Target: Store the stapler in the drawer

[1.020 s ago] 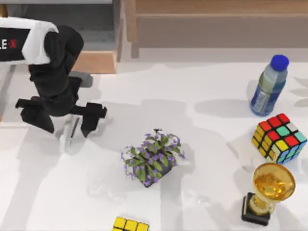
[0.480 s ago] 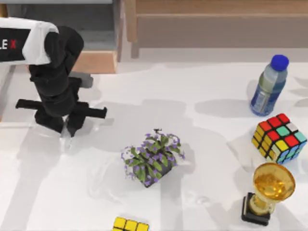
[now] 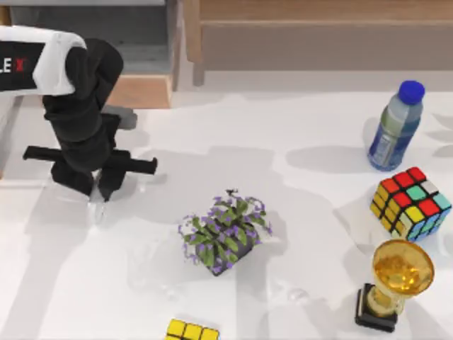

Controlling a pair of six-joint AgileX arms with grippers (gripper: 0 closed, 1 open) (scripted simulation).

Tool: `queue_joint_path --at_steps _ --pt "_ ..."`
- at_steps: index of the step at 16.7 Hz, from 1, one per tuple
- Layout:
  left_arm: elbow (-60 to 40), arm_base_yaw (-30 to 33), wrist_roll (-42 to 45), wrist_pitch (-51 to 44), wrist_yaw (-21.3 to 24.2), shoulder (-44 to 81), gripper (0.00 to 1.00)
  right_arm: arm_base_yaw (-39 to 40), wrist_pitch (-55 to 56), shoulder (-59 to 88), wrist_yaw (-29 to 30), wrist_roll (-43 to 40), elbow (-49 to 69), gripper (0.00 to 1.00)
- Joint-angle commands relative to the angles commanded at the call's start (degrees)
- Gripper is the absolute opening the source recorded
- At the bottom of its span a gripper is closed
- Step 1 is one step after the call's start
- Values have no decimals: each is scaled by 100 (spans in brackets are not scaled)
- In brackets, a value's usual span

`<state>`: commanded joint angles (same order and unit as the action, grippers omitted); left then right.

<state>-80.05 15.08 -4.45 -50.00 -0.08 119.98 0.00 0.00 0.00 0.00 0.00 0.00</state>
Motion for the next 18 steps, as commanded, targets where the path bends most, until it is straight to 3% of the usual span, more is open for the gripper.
queue_joint_path --at_steps 12,18 --pt "-386 -15 58 -597 -33 -273 0 0 0 0 0 0 0 100" --pt "-1827 -651 1261 -1047 -454 -563 0 0 0 0 0 0 0 100"
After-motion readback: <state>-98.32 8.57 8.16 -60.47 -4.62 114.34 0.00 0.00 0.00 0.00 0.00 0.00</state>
